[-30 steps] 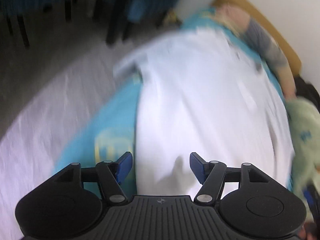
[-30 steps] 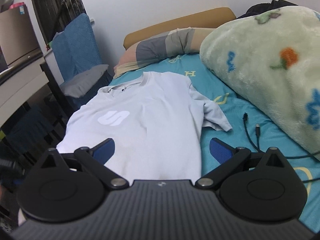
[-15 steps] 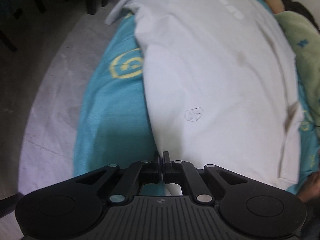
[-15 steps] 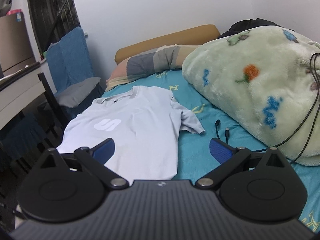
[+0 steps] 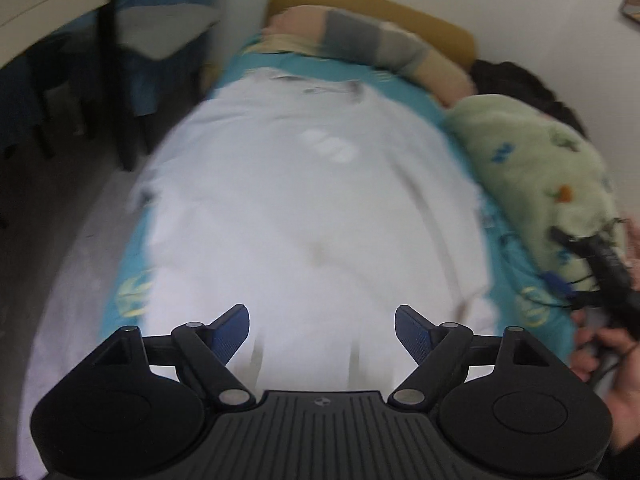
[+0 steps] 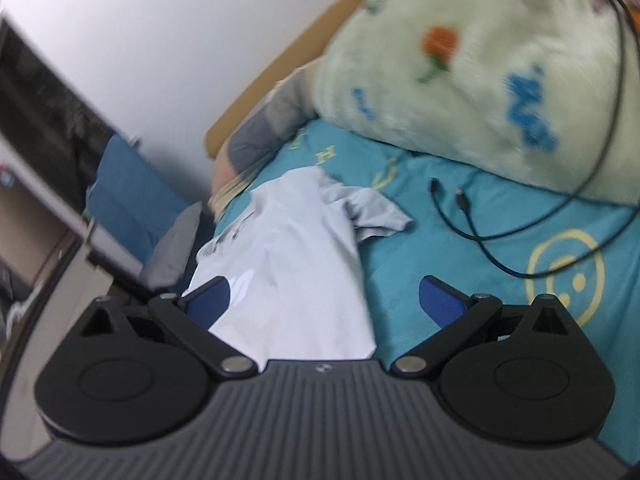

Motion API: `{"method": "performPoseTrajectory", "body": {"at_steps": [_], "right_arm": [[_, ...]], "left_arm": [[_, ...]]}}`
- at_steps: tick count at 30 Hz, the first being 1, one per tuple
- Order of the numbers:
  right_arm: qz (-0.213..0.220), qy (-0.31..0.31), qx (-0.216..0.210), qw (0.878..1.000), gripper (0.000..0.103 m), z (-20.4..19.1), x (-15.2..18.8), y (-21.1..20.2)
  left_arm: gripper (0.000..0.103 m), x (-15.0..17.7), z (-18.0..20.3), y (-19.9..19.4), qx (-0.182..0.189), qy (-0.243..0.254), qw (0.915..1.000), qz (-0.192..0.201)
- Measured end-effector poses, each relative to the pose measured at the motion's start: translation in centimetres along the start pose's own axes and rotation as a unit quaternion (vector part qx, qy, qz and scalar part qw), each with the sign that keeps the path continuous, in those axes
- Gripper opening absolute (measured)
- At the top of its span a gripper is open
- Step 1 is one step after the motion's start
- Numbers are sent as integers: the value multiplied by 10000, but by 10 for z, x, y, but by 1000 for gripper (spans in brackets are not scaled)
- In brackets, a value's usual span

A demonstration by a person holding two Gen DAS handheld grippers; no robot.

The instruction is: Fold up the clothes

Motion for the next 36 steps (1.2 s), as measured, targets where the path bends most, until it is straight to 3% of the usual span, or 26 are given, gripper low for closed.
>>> {"method": "performPoseTrajectory", "body": {"at_steps": [4, 10, 13, 17, 22, 25, 32, 34, 36], "right_arm": [[13, -395, 451, 9982, 102, -5, -19, -9], [194, -692, 25, 9974, 103, -7, -53, -31], [-34, -623, -125, 9980, 103, 2, -58, -17], [-503, -106, -431, 9977, 103, 22, -52, 36], [-834, 832, -679, 9907, 102, 52, -38, 106], [-766, 1147, -752, 9876, 102, 58, -32, 133], [-388, 1417, -1030, 9838, 103, 68, -41, 184], [-425, 1419, -1129, 9825, 85, 66, -48, 199], [-527, 1441, -1106, 9819, 59, 65, -56, 212]], "left_arm": [[81, 10, 69, 45, 516, 145, 9979, -369], [65, 45, 124, 128, 743, 470, 9909, -1018], [54, 61, 127, 142, 781, 663, 9899, -983], [48, 66, 125, 139, 971, 759, 9880, -936], [20, 74, 106, 143, 1026, 488, 9888, -972], [10, 69, 96, 151, 1195, 168, 9868, -1080], [5, 66, 93, 157, 1531, 78, 9809, -1195], [4, 64, 97, 154, 1804, 111, 9760, -1213], [4, 62, 104, 146, 2160, 240, 9695, -1129]]}}
Point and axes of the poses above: each gripper's, at about its wrist camera, not at the fingertips, and y roughly the way its jaws point, z to its right, x to its underside, the point moved 2 cm from there along y, roughly the way its jaws point, and after that the axes turned 11 degrees about -x, right-handed, at the moved point
